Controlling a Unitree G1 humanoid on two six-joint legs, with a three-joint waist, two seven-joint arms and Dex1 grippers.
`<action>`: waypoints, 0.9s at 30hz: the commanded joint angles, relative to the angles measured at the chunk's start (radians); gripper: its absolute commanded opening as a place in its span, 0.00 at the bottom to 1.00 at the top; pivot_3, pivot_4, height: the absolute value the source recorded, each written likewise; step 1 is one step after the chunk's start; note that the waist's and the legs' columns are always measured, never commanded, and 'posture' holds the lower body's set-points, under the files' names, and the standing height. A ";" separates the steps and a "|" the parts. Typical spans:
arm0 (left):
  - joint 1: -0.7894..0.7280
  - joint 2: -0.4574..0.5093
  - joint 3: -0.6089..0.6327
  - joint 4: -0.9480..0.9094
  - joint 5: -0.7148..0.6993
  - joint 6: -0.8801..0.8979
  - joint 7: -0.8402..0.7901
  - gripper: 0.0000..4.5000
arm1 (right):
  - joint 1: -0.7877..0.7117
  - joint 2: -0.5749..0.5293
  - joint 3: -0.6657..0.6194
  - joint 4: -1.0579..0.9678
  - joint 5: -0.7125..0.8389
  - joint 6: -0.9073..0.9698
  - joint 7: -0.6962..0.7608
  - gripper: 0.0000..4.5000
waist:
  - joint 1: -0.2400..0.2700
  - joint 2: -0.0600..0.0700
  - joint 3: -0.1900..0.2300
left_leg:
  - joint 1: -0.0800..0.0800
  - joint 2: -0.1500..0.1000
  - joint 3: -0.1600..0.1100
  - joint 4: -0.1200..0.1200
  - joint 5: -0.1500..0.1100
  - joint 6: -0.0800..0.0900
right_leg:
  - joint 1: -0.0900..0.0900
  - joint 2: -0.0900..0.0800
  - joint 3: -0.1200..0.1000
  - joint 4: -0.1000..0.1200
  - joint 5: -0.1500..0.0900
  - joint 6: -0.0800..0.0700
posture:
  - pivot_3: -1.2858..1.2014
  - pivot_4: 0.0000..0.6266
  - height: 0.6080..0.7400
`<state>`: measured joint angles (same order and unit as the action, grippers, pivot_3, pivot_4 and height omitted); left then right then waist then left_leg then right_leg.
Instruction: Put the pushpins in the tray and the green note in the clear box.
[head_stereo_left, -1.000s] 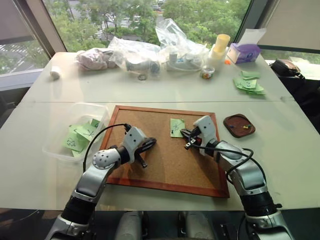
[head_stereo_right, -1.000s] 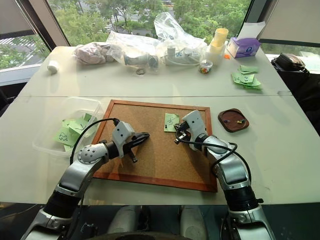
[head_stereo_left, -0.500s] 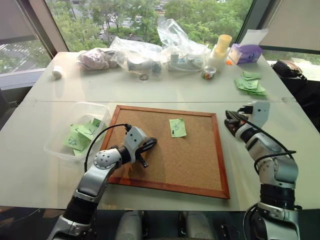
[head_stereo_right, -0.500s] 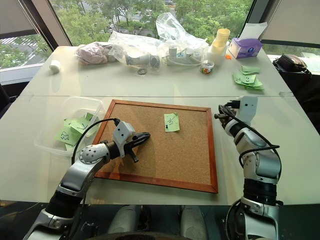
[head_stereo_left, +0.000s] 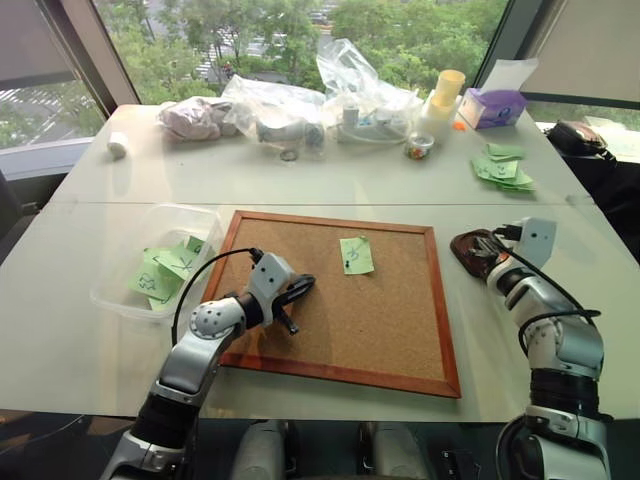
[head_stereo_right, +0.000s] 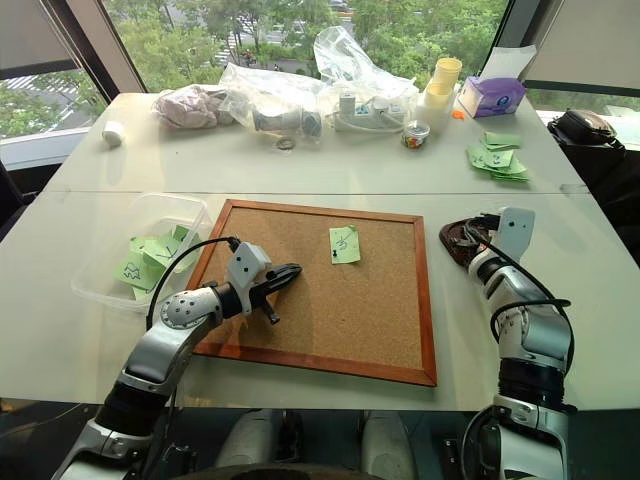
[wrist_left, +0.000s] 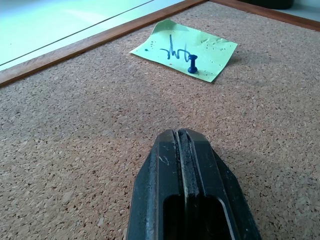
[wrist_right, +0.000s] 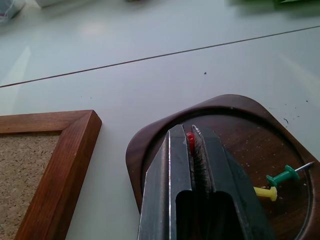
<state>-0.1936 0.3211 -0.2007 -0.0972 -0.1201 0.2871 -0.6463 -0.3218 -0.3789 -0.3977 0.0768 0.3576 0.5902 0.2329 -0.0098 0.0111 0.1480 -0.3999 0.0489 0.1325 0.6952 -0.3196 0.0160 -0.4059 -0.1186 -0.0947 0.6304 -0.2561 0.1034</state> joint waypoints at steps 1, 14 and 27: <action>0.023 -0.007 -0.028 0.051 0.019 0.017 0.011 0.00 | -0.008 -0.026 -0.006 -0.005 -0.001 -0.024 0.006 0.01 | 0.000 0.000 0.000 | 0.000 0.000 0.000 0.000 0.000 0.000 | 0.000 0.000 0.000 0.000 0.000 0.000 | 0.52 0.24 1.00; 0.022 -0.011 -0.032 0.058 0.020 0.009 0.006 0.00 | -0.003 -0.035 -0.006 -0.037 0.002 -0.015 0.006 0.99 | 0.002 0.001 0.000 | 0.000 0.000 0.000 0.000 0.000 0.001 | 0.000 0.000 0.000 0.000 0.000 0.000 | 0.52 0.24 1.00; 0.024 -0.014 -0.034 0.061 0.020 0.004 0.005 0.00 | 0.017 -0.083 0.095 -0.205 0.027 0.034 0.110 0.99 | 0.002 0.001 -0.001 | 0.000 0.000 0.000 0.000 -0.002 0.003 | 0.000 0.000 0.000 0.000 0.000 0.000 | 0.52 0.24 1.00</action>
<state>-0.1931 0.3140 -0.2007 -0.0854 -0.1194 0.2714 -0.6466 -0.3069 -0.4517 -0.3371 -0.0551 0.3699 0.6213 0.3038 -0.0082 0.0125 0.1473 -0.3996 0.0489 0.1320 0.6951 -0.3220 0.0202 -0.4055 -0.1190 -0.0948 0.6302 -0.2561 0.1033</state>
